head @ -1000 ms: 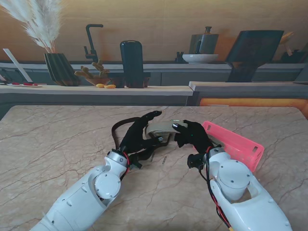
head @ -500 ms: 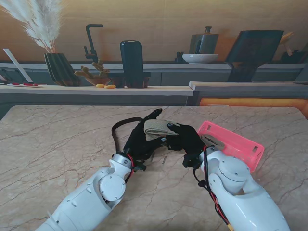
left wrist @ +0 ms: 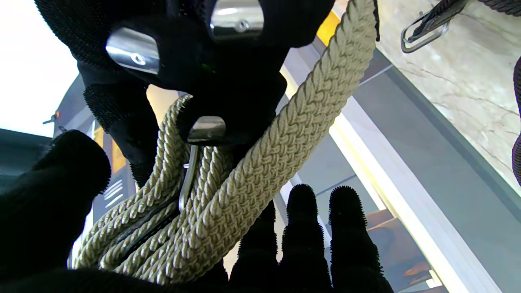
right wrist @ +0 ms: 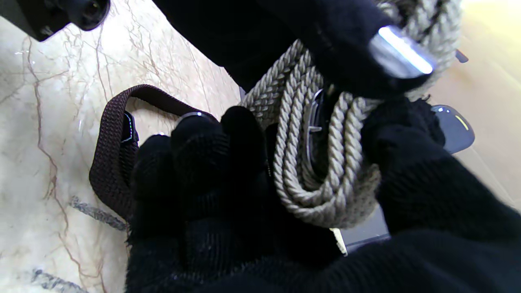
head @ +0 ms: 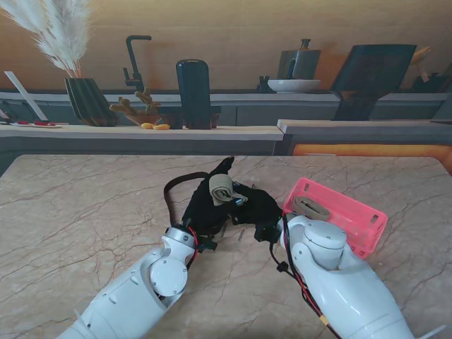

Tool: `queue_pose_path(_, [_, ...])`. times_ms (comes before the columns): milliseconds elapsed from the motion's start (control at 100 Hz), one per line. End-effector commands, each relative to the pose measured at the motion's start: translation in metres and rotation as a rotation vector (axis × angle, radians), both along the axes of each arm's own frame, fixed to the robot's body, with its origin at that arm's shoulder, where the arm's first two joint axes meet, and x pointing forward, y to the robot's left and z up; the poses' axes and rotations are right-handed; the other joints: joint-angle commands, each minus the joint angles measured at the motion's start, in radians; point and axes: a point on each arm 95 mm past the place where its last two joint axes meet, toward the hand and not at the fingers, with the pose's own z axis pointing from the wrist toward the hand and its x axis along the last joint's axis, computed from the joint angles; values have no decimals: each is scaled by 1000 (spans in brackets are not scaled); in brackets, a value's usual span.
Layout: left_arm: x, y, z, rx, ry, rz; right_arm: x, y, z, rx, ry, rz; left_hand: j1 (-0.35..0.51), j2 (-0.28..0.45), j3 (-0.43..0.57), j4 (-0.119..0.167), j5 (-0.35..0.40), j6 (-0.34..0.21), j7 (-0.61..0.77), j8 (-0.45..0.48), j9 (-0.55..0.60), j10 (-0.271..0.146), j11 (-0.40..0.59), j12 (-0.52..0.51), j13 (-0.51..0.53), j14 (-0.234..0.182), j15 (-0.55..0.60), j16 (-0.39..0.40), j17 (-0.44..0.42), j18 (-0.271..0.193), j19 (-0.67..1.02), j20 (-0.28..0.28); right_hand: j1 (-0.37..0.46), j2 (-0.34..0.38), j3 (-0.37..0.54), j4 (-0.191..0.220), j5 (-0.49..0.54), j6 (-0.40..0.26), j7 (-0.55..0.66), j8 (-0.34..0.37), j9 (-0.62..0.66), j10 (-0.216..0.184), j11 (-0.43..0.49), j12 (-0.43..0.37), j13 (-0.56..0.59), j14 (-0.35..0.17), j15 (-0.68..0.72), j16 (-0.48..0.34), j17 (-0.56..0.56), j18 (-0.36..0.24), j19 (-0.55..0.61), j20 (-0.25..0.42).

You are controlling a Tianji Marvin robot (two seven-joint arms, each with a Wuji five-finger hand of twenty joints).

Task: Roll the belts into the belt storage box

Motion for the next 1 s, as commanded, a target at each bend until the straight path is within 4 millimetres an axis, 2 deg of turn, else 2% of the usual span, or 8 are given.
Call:
queue_pose_path(0, [-7,-20,6,-27,-15,-42,-2,21,-1,25,20,35,34,60,-63,-15,10,-46,-44,14,-11,-23,30,5,-8,-47,12,7,-4,-48,32,-21,187,104,116,50,96,-331,134,-8,-20,12,30,17,-17,-63,40,16,-4,-74,6,32])
queue_pose_path(50, [-7,-22,6,-29,-11,-37,-2,24,-1,28,31,42,120,144,-143,3,10,-30,-22,33,8,-32,48,9,7,-51,28,9,4,-51,64,-29,182,99,107,51,106,-347,128,-19,-34,14,34,20,-29,-63,40,19,-15,-76,2,34])
queue_pose_path(160, [-8,-25,6,-58,17,-23,-1,29,-3,6,35,69,427,398,-506,58,15,-8,75,66,65,-61,86,10,46,-71,59,4,29,-62,120,-34,171,98,82,51,112,-398,118,-31,-80,30,22,18,-72,-51,24,17,-53,-72,-15,34])
queue_pose_path(220, [-9,-25,7,-82,35,-14,0,30,-5,-36,22,77,589,508,-652,72,9,1,223,118,105,-73,111,16,75,-75,84,10,42,-59,150,-21,168,97,61,53,109,-404,113,-38,-103,31,-4,4,-95,-46,-9,3,-70,-71,-34,29])
queue_pose_path(280, [-9,-25,8,-97,43,-4,0,30,-7,-67,12,75,686,560,-699,62,60,12,412,195,154,-82,126,21,105,-74,104,16,59,-53,175,-10,166,89,52,56,91,-407,111,-36,-131,29,-39,-14,-127,-38,-53,-16,-90,-66,-63,18])
queue_pose_path(360, [-9,-24,10,-116,55,9,0,29,-8,-96,5,66,837,531,-739,29,184,-20,557,214,253,-89,152,34,161,-65,136,26,85,-28,208,3,161,75,49,56,44,-385,96,-34,-178,29,-79,-34,-173,-33,-107,-39,-127,-63,-99,7])
queue_pose_path(460, [-11,-22,11,-153,71,21,1,26,-11,-160,-17,58,888,546,-740,30,239,-40,650,241,322,-92,167,43,198,-58,155,33,102,-13,230,12,153,60,49,55,-5,-340,78,-35,-231,29,-116,-54,-223,-29,-164,-63,-160,-58,-137,-2])
queue_pose_path(990, [-20,-9,26,-308,111,74,10,3,-20,-550,-184,-22,1000,498,-714,46,249,-43,693,220,382,-67,170,34,231,-37,178,36,124,23,267,28,118,9,111,50,-31,-292,71,-38,-264,46,-126,-73,-256,-11,-199,-90,-193,-39,-172,-11])
